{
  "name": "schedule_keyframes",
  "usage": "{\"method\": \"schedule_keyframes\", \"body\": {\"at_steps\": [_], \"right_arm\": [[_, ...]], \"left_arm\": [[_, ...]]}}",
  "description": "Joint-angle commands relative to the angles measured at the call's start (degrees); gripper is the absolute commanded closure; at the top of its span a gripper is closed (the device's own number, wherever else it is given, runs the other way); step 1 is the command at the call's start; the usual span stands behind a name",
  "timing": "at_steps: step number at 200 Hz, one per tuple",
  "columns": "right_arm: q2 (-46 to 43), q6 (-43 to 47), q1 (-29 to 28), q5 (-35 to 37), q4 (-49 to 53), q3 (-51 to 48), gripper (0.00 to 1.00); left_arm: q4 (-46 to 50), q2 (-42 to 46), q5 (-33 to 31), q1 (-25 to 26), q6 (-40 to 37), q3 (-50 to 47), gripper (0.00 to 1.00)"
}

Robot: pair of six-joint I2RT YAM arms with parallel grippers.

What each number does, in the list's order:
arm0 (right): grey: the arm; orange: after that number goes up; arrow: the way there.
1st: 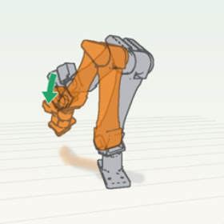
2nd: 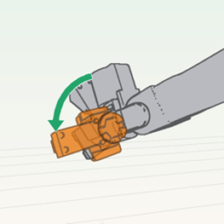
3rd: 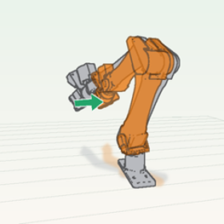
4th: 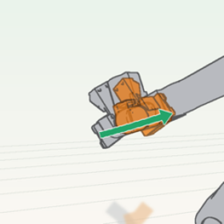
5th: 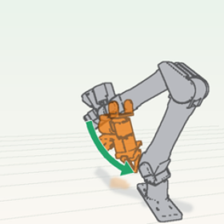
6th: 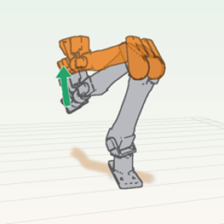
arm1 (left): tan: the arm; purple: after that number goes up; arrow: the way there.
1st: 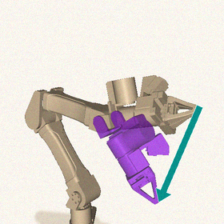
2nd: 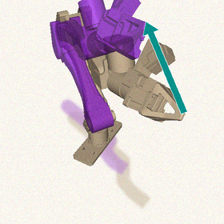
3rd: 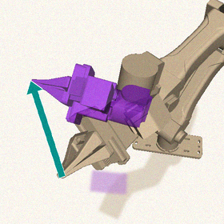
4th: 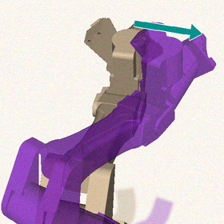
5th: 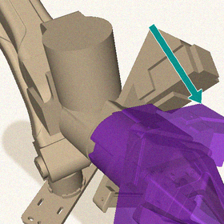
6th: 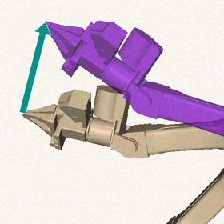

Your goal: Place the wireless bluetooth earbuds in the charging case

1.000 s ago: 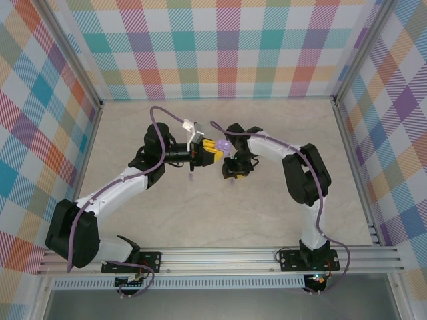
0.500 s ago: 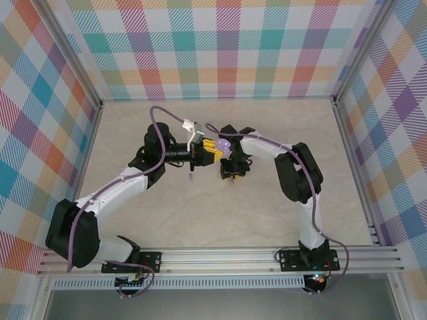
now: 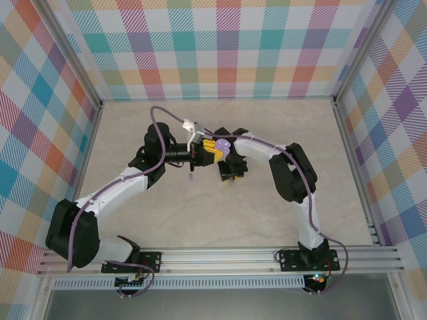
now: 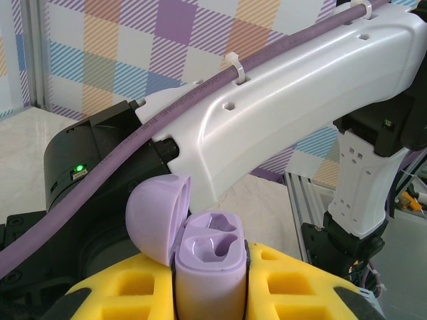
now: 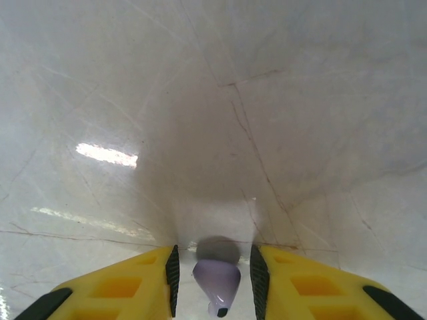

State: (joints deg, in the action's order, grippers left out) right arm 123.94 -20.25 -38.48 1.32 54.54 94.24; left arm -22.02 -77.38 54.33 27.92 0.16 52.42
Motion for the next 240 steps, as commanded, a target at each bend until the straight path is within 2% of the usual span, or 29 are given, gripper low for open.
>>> {"method": "schedule_keyframes", "body": {"at_steps": [1,40,103,186,240], "right_arm": [[1.7,-1.0,-0.7,1.5,2.6,1.1,0.64],[2.9,-1.6,-1.2,3.6,3.9,1.9,0.67],[1.4,-3.4,-0.9,4.7,3.2,0.7,0.79],[-7.8,-4.6,5.0,1.3,-4.6,-7.0,0.8],[-14.5,-4.3,9.2,0.4,-10.7,-13.3,0.8]], "left_arm": [[0.3,1.2,0.4,-0.5,-1.1,2.2,0.93],[0.5,1.4,0.4,-0.5,-1.2,2.2,0.93],[1.2,1.5,0.2,-0.5,-1.6,2.2,0.92],[3.0,1.6,-1.6,-0.5,-2.2,1.7,0.92],[5.1,-0.5,-7.1,-0.5,0.2,1.8,0.91]]}}
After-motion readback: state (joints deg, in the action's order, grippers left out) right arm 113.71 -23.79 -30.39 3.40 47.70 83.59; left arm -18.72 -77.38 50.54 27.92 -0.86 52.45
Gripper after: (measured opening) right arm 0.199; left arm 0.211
